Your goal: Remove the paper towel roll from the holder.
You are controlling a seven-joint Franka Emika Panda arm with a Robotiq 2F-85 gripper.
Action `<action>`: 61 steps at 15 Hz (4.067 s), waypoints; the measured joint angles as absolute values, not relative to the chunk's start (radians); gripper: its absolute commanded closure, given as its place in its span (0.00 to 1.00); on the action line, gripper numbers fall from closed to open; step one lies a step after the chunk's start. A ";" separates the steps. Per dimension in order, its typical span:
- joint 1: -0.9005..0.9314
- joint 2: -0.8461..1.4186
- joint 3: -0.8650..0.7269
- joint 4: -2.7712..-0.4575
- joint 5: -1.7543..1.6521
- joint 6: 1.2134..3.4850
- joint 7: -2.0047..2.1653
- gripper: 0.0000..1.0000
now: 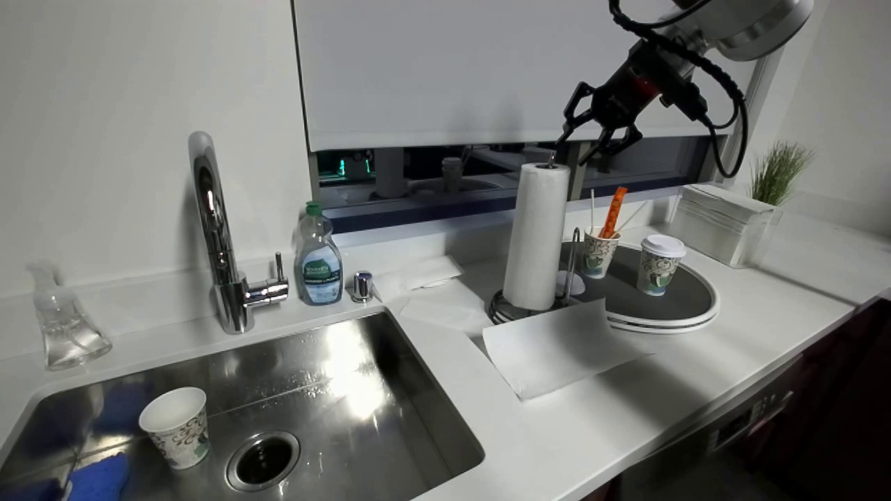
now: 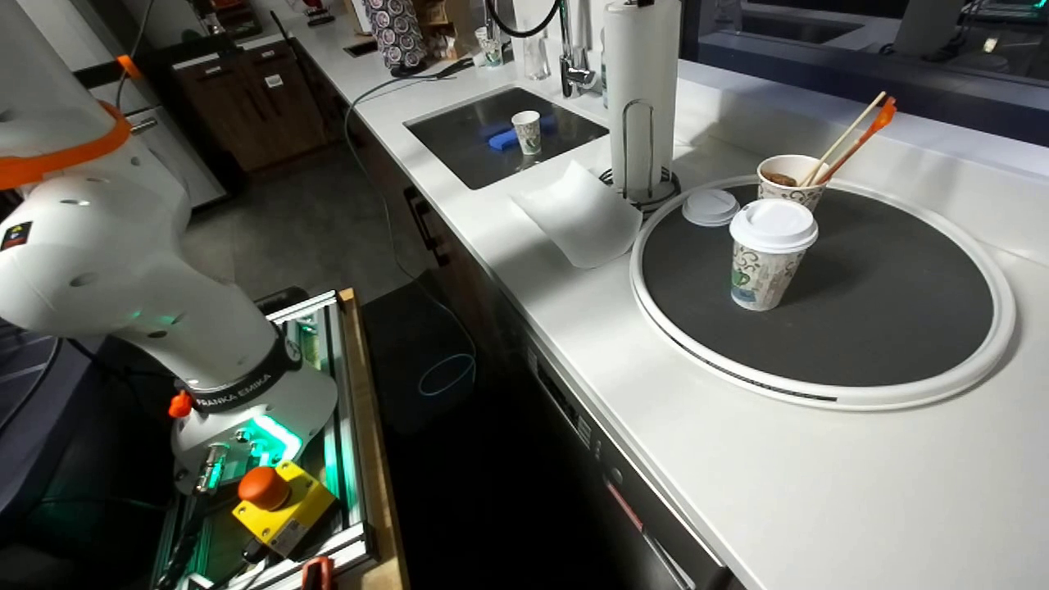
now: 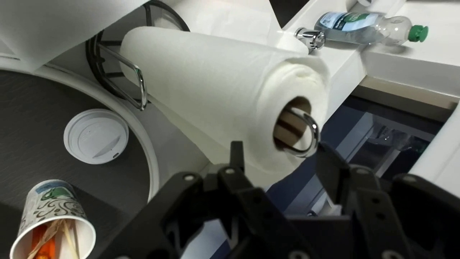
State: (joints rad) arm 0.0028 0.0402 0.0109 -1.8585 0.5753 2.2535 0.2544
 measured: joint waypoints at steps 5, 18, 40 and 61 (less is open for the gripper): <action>0.002 0.044 0.010 -1.891 0.579 2.254 0.271 0.46; 0.007 0.069 0.017 -1.867 0.579 2.254 0.296 1.00; 0.002 -0.116 -0.001 -1.796 0.463 2.251 0.286 0.99; -0.217 -0.097 -0.244 -1.461 0.314 1.964 0.483 0.99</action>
